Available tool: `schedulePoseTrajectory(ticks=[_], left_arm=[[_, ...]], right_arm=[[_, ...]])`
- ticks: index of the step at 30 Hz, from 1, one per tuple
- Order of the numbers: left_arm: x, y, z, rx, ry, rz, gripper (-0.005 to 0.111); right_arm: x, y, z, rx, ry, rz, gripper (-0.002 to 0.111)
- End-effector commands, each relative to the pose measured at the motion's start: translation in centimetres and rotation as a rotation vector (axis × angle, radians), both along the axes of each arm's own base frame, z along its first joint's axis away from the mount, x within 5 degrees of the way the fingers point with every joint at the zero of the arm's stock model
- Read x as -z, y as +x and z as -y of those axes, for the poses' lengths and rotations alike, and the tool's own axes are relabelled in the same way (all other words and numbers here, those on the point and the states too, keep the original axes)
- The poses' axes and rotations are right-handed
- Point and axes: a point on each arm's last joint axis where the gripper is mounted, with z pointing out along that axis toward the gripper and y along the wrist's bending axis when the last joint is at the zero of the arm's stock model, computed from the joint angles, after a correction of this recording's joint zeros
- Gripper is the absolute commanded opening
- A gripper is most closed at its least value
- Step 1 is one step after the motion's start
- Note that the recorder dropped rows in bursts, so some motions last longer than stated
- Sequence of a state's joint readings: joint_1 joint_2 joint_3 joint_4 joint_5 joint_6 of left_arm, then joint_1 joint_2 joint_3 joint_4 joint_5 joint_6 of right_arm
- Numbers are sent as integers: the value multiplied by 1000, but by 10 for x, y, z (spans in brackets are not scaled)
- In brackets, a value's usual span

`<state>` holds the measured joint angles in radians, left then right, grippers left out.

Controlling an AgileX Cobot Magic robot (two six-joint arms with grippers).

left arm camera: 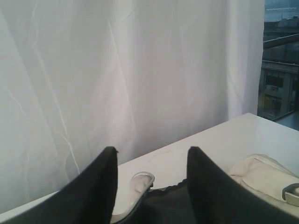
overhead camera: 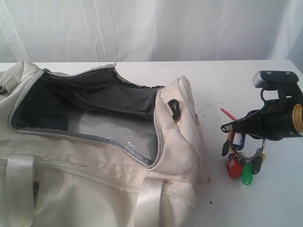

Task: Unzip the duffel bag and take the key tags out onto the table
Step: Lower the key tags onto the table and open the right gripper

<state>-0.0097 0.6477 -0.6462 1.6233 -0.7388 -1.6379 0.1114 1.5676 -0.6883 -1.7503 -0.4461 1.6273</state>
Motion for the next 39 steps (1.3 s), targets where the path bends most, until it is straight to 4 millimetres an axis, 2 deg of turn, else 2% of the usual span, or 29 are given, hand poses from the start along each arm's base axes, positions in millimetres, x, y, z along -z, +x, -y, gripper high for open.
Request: schedulePoseTrajectory(ticks=[1,7,17,19,22,27,31,39], left_arm=[[1,-2,0,4,2,1,51],[1,-2,0,4,2,1,51],[1,-2,0,4,9,1,51],[1,-2,0,4,9,1,51],[1,-2,0,4,9,1,51],[1,-2,0,4,3,-2,51],[2,-2,0,3,21,-2,51],[4,-2,1,13,44,-16,51]], right_arm=[[15,4,5,43,-43,-35,0],[26,7,1,22,0,-70,0],[30,21,1,31,-5,52,1],[31,23,1,32,-14,54,6],[33,25,1,28,-12,51,20],[29,27,1,63,8,57,51],[12,25,2,75,21,107,54],[-51,3,7,84,15,304,51]])
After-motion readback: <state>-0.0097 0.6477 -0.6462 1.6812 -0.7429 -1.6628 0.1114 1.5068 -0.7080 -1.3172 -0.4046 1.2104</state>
